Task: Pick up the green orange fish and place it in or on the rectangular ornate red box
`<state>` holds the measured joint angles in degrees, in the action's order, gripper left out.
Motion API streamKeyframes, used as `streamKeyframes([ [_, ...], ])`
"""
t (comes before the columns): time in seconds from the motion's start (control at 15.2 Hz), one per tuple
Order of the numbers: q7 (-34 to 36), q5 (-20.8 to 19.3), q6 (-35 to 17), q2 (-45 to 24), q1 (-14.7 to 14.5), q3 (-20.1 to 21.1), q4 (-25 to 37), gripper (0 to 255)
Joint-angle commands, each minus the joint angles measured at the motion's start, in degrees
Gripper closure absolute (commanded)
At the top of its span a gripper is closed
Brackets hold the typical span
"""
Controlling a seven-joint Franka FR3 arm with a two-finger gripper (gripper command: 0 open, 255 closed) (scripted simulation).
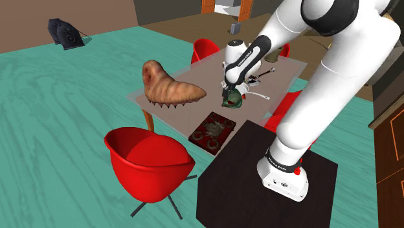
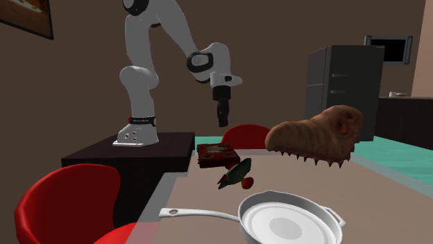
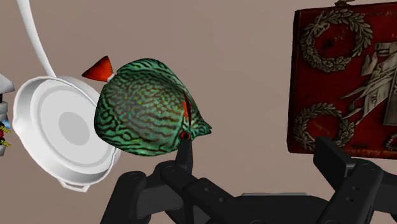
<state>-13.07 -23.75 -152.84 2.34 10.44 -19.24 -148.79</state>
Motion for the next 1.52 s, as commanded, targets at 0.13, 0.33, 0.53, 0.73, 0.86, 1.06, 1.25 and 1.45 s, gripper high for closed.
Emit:
streamKeyframes([
  [0.13,-0.7,-3.01,-7.3,-9.8,1.38,-1.48,3.43,0],
  [0.33,-1.38,-4.57,-11.77,-17.22,2.37,-2.49,7.15,0],
  [0.53,-1.81,-5.11,-14.69,-22.36,3.1,-2.98,9.88,0],
  [0.73,-1.76,-4.88,-16.64,-25.24,3.72,-2.81,10.92,0],
  [0.86,-1.73,-4.72,-17.87,-27.17,4.15,-2.68,11.68,0],
  [1.06,-1.68,-4.62,-18.81,-28.68,4.5,-2.55,12.31,0],
  [1.25,-1.68,-4.62,-18.8,-28.68,4.5,-2.55,12.32,0],
  [1.45,-1.68,-4.62,-18.79,-28.66,4.5,-2.55,12.31,0],
])
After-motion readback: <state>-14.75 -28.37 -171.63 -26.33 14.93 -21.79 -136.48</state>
